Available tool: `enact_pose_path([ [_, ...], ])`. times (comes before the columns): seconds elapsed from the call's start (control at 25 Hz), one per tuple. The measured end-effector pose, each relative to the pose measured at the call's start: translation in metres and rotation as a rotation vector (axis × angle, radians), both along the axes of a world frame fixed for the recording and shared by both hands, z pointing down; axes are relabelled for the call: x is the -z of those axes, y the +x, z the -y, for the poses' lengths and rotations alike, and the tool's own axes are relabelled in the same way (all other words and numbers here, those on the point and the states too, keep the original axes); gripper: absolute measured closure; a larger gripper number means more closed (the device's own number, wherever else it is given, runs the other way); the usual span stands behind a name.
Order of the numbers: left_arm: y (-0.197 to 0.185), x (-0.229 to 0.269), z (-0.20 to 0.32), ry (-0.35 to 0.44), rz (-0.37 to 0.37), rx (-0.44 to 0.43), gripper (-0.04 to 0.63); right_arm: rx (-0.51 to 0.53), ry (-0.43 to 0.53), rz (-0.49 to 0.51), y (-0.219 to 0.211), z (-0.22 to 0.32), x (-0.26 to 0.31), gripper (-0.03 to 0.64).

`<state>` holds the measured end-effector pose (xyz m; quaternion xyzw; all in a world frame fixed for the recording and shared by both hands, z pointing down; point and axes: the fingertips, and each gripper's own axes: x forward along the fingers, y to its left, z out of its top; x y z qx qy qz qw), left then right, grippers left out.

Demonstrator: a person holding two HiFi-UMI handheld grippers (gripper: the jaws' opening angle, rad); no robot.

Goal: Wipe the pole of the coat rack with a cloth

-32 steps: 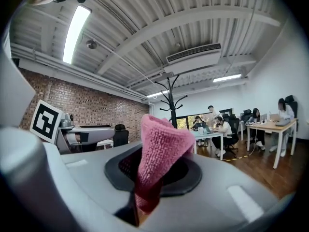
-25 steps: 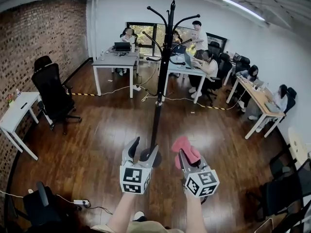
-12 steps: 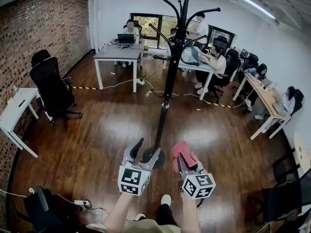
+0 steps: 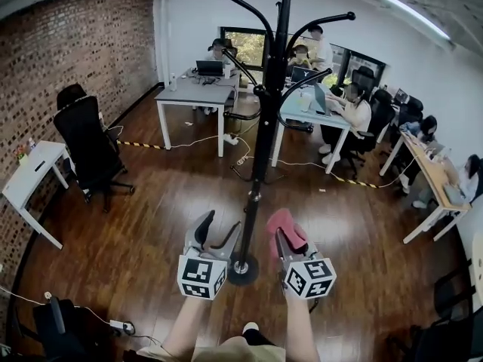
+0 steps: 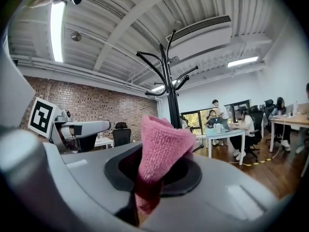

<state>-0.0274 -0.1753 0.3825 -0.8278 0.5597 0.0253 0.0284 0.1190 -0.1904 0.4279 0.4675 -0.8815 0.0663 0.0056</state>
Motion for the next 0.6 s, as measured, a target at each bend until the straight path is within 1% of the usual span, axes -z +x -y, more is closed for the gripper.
enact_pose_path([
  [0.16,0.008,0.011,0.033,0.006,0.006,0.049,0.328,0.036,0.075,-0.021,0.011,0.045,0.034,0.554],
  [0.32,0.01,0.009,0.056,-0.006,0.021,0.085,0.328,0.064,0.123,-0.005,0.013,0.075,0.055,0.554],
  [0.48,0.003,0.01,0.08,-0.002,0.024,0.09,0.328,0.077,0.138,-0.018,0.0,0.102,0.057,0.554],
  [0.56,-0.001,0.012,0.091,0.006,0.024,0.078,0.328,0.07,0.175,-0.019,-0.008,0.115,0.065,0.554],
  [0.6,-0.003,0.012,0.097,0.006,0.025,0.069,0.328,0.056,0.212,-0.021,-0.012,0.12,0.075,0.554],
])
